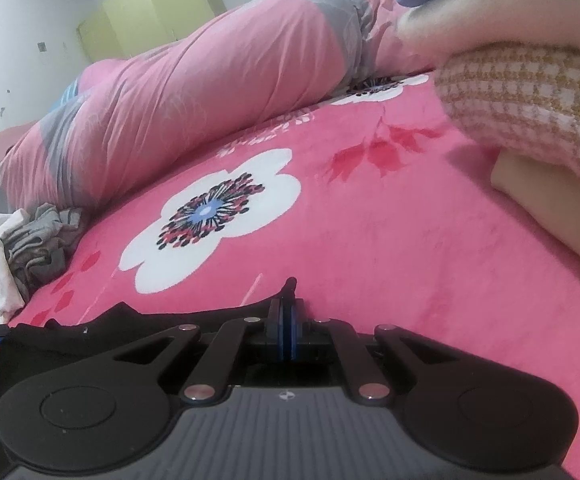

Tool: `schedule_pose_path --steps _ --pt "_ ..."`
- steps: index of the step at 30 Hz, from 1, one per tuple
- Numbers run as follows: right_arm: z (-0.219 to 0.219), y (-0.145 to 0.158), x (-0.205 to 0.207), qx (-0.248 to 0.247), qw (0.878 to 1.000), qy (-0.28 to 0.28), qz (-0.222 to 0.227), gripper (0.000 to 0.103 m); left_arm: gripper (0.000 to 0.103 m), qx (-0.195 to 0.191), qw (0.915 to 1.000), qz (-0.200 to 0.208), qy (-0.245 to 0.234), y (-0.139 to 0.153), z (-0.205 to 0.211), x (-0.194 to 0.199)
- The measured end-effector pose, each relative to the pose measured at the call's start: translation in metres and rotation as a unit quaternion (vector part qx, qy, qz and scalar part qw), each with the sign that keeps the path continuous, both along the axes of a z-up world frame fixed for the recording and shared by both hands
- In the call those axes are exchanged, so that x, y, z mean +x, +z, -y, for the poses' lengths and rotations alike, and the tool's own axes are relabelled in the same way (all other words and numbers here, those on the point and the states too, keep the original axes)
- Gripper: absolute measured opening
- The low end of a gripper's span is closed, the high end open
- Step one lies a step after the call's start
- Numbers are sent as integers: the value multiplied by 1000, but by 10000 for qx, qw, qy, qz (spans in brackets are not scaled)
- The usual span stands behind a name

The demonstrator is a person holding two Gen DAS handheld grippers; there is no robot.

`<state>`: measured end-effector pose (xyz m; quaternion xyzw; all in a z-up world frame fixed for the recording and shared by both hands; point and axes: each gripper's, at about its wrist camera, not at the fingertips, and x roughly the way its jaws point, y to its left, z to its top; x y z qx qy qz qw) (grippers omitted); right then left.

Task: Fold clothes

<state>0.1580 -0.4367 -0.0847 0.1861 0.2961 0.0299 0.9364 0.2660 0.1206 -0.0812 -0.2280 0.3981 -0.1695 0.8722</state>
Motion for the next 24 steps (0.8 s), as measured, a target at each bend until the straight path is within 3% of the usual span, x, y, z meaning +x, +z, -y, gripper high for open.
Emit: schedule_pose_path --steps 2,4,10,18,21,24 --pt "-1 0 0 -15 10000 5 -9 3 7 68 9999 126 -66 0 5 -2" --pt "-2 2 -1 -48 10000 3 30 3 3 122 9992 372 -43 6 8 -8" --pt "-5 24 -14 -101 9990 -121 424 3 1 -15 9930 1184 -48 46 12 -39" --pt "-8 67 -41 -120 9932 -330 1113 3 1 -157 9782 2069 -122 95 17 -72" --pt "-3 64 -39 -167 9931 -469 1061 3 1 -45 9788 2046 -120 87 23 -63" --pt "1 46 -30 -258 9948 -613 776 3 1 243 9841 1761 -50 59 29 -46"
